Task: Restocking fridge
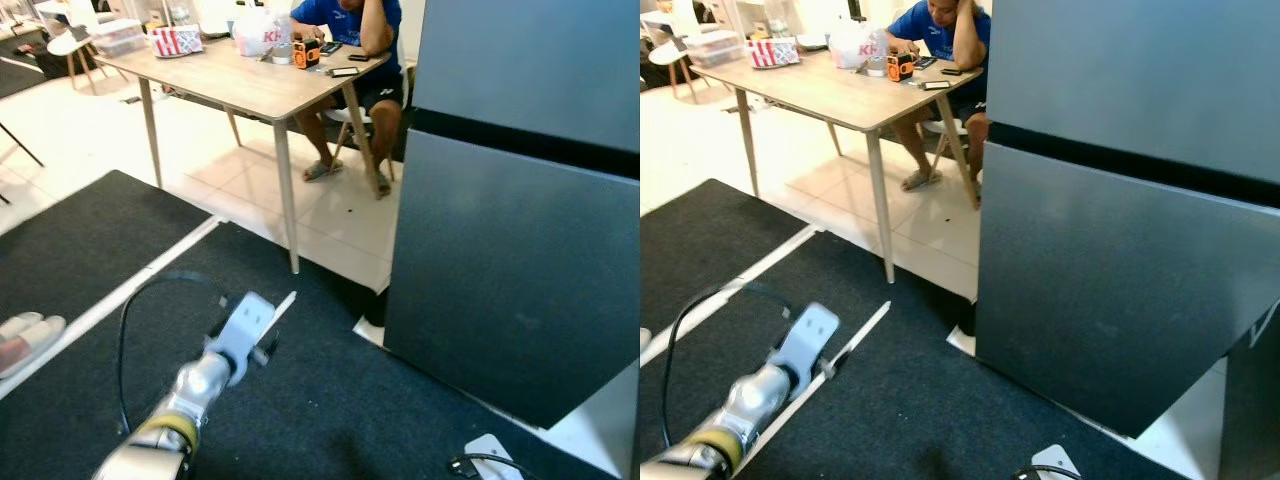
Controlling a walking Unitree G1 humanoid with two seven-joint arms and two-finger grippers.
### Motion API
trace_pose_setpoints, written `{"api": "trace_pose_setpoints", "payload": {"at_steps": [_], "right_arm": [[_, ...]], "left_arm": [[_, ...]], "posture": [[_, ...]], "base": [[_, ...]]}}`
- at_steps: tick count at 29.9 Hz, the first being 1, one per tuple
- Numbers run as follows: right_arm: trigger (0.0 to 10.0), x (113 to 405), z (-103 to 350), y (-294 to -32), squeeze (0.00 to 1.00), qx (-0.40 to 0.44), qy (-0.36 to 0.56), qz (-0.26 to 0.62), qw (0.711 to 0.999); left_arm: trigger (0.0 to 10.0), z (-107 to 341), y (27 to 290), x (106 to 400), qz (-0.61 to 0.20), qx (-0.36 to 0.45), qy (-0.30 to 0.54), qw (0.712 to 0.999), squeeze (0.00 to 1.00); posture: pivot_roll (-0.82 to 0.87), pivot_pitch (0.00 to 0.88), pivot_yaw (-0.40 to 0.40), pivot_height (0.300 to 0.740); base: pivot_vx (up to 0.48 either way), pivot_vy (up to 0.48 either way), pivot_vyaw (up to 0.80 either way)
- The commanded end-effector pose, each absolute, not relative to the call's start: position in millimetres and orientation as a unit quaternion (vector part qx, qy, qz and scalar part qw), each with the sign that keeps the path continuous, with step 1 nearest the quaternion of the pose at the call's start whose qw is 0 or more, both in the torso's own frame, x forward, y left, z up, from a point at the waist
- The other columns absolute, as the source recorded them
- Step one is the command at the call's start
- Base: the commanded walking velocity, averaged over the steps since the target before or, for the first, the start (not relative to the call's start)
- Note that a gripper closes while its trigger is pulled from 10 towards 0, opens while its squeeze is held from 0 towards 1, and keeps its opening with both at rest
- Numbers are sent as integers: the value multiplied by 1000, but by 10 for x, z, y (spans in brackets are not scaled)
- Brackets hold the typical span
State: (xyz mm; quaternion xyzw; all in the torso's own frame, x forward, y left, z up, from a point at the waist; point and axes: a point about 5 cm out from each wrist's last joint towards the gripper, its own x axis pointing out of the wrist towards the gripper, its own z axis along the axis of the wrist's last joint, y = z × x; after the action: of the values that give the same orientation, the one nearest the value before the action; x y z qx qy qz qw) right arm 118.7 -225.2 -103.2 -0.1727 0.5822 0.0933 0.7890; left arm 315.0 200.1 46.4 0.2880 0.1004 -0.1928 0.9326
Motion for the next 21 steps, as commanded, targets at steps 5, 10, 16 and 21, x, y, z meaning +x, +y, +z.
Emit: {"api": "trace_pose_setpoints", "payload": {"at_steps": [5,10,16,21], "right_arm": [[10000,1209,-1029,-2228,0,-179,574,102,792],[10000,1197,-1021,-2278,0,-181,575,96,792],[10000,1177,-1019,-2315,0,-171,576,79,795],[10000,1162,-1015,-2347,0,-168,577,72,796]], "left_arm": [[10000,1294,1864,3487,-207,388,-86,894,0],[10000,1339,1681,3484,-243,457,-118,847,0],[10000,1338,1532,3473,-269,500,-135,812,0],[10000,1499,1417,3498,-257,491,-179,813,0]], "posture": [[-56,0,44,740],[-68,0,53,740],[-87,0,45,740],[-78,0,37,740]], "base": [[0,0,0],[0,0,0],[0,0,0],[0,0,0]]}}
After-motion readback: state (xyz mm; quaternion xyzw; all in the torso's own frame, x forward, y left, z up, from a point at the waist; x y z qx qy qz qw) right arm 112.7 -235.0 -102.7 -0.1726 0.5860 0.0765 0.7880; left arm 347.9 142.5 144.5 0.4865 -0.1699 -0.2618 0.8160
